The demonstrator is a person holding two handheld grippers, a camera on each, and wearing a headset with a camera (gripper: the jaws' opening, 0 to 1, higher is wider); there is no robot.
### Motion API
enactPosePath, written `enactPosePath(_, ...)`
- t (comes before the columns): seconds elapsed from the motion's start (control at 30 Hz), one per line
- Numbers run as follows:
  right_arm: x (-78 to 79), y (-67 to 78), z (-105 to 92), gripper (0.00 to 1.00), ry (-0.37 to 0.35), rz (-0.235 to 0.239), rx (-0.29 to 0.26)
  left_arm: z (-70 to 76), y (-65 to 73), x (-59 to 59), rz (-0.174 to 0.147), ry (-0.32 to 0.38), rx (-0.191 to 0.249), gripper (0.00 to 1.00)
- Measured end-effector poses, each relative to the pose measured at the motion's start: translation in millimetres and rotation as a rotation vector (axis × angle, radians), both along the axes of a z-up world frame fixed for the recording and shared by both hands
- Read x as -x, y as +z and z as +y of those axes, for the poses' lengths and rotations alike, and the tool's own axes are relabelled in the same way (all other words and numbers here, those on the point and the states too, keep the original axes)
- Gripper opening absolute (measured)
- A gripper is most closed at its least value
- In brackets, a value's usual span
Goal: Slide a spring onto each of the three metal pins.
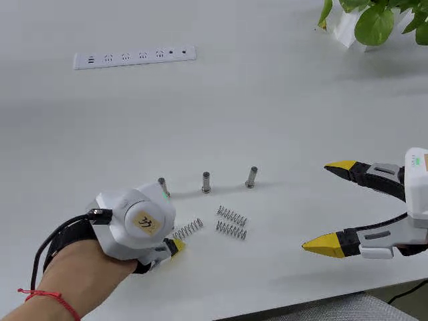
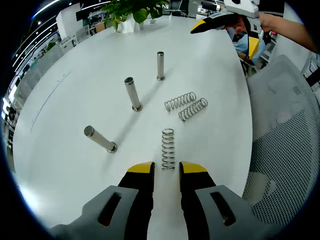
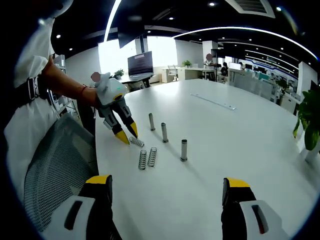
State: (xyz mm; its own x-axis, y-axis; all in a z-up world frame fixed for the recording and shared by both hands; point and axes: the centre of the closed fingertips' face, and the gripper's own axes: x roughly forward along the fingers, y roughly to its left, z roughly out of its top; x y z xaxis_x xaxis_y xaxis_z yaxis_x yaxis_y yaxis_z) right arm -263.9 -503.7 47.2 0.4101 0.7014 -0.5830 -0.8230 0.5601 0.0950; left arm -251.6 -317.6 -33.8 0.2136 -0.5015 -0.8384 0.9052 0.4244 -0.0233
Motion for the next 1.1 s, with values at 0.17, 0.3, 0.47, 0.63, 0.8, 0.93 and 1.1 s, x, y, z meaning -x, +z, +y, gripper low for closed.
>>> enactPosePath(0.17, 0.5, -1.7, 1.0, 0.91, 0.000, 0.001, 0.001, 0.4, -0.1, -1.6, -0.007, -0.006, -0.013, 0.14)
enactPosePath(0.3, 0.5, -2.0, 1.9, 0.90, -0.003, 0.002, -0.001, -1.1, -0.5, -1.8, -0.008, -0.023, -0.028, 0.13)
enactPosePath(0.47, 0.6, -1.6, 2.3, 0.90, -0.006, -0.001, -0.004, -1.5, -1.3, -1.7, -0.018, -0.054, -0.055, 0.08)
enactPosePath(0.63, 1.3, -2.0, 1.3, 0.89, -0.011, 0.001, -0.005, -1.4, -1.8, -1.9, -0.009, -0.058, -0.061, 0.07)
enactPosePath(0.8, 2.2, -1.8, 1.3, 0.89, -0.016, 0.002, -0.007, -2.3, -1.9, -2.2, 0.007, -0.061, -0.074, 0.07)
enactPosePath(0.93, 3.6, -2.3, 2.0, 0.88, -0.016, 0.005, -0.008, -2.1, -2.1, -1.7, 0.012, -0.068, -0.078, 0.07)
enactPosePath(1.1, 4.7, -2.9, 3.1, 0.88, -0.017, 0.007, -0.010, -1.6, -1.6, -0.6, 0.024, -0.065, -0.073, 0.07)
